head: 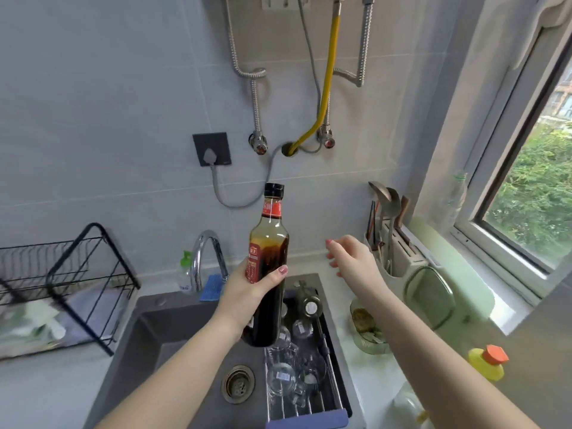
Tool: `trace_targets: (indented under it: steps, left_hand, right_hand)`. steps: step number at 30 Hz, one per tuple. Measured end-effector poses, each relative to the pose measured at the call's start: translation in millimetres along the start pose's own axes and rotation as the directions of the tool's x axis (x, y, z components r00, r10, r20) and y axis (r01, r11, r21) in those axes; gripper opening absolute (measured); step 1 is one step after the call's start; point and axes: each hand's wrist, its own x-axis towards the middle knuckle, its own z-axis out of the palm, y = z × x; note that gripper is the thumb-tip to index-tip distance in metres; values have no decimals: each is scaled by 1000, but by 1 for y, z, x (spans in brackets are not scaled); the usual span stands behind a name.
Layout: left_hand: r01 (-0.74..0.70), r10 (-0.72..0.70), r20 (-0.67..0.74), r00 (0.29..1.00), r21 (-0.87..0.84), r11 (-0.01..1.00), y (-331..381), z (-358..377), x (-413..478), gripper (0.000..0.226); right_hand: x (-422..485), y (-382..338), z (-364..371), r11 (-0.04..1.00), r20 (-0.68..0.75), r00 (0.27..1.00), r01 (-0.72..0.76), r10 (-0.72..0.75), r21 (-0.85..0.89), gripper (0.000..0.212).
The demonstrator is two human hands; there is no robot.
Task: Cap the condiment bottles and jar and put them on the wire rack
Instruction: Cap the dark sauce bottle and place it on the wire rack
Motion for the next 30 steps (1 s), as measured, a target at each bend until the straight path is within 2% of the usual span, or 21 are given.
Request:
trace_targets:
  steps: [7,11,14,16,21,26,30]
  left_hand:
    - [-7,-6,-237,971,-53,999,-1,-55,-31,46]
    - [-25,-3,-377,926,-70,997,-4,-95,-47,31]
    - [-41,2,-449,893,-77,996,-6,-128,-57,42]
    - [-67,11,-499,867,-95,993,-7,-153,-61,38]
    - [-102,33,-558,829,-94,990,-13,-225,-65,47]
    - [-97,25,-571,821,-95,991,-24,-311,-56,56]
    - [-67,14,-579,815,-70,995,-29,-380,-46,52]
  right_hand:
    - [0,-34,82,997,230,970,67,-74,36,31]
    - [-7,-53,130,993,356,927,106,-117,50,26]
    - [-12,-69,166,989,415,898,127,-145,72,20]
    - [-16,-81,191,986,449,878,140,-164,86,22]
    - [-24,-110,263,981,528,827,169,-193,92,28]
    - [-24,-143,340,975,529,819,190,-220,113,27]
    - [-27,-169,403,975,534,815,190,-224,118,27]
